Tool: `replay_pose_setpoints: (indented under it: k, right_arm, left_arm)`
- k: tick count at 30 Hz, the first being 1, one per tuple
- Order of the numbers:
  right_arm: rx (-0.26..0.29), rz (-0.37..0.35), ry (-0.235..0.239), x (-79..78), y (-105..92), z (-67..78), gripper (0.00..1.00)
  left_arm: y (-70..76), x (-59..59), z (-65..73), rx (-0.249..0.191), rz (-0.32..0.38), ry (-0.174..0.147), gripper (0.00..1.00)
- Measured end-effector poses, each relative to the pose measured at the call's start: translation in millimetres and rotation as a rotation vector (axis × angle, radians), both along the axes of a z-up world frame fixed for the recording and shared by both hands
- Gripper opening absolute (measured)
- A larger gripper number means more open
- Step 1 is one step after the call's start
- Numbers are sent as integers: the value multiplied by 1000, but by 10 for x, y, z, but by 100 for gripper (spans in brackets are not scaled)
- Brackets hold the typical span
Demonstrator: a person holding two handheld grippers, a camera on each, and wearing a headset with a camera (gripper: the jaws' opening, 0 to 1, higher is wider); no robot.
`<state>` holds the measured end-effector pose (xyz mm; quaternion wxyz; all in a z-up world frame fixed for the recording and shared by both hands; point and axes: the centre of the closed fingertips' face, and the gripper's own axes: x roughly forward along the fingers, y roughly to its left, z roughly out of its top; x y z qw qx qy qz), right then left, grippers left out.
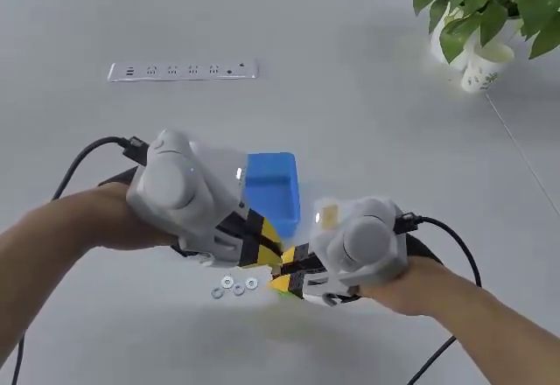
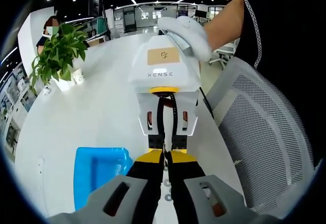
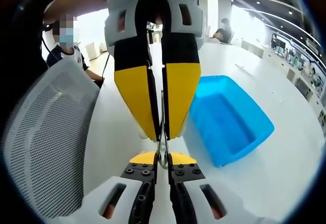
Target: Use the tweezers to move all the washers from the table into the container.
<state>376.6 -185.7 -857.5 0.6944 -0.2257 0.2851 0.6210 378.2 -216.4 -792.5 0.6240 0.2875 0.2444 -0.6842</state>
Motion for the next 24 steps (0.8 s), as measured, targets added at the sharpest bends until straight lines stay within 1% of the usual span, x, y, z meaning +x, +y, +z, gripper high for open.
replay_pose_setpoints:
  k: [5, 12, 16, 24]
  right_arm:
    - [-3, 16, -9, 1, 15, 63, 9]
    - [1, 27, -15, 6, 35, 174, 9]
    - [8, 33, -25, 28, 54, 258, 9]
    - [19, 34, -42, 113, 71, 410, 9]
  left_arm:
    - [22, 2, 54, -6, 3, 1, 7]
    - [51, 6, 172, -4, 6, 4, 7]
    - [65, 22, 256, 1, -1, -3, 7]
    - [76, 82, 413, 12, -10, -27, 7]
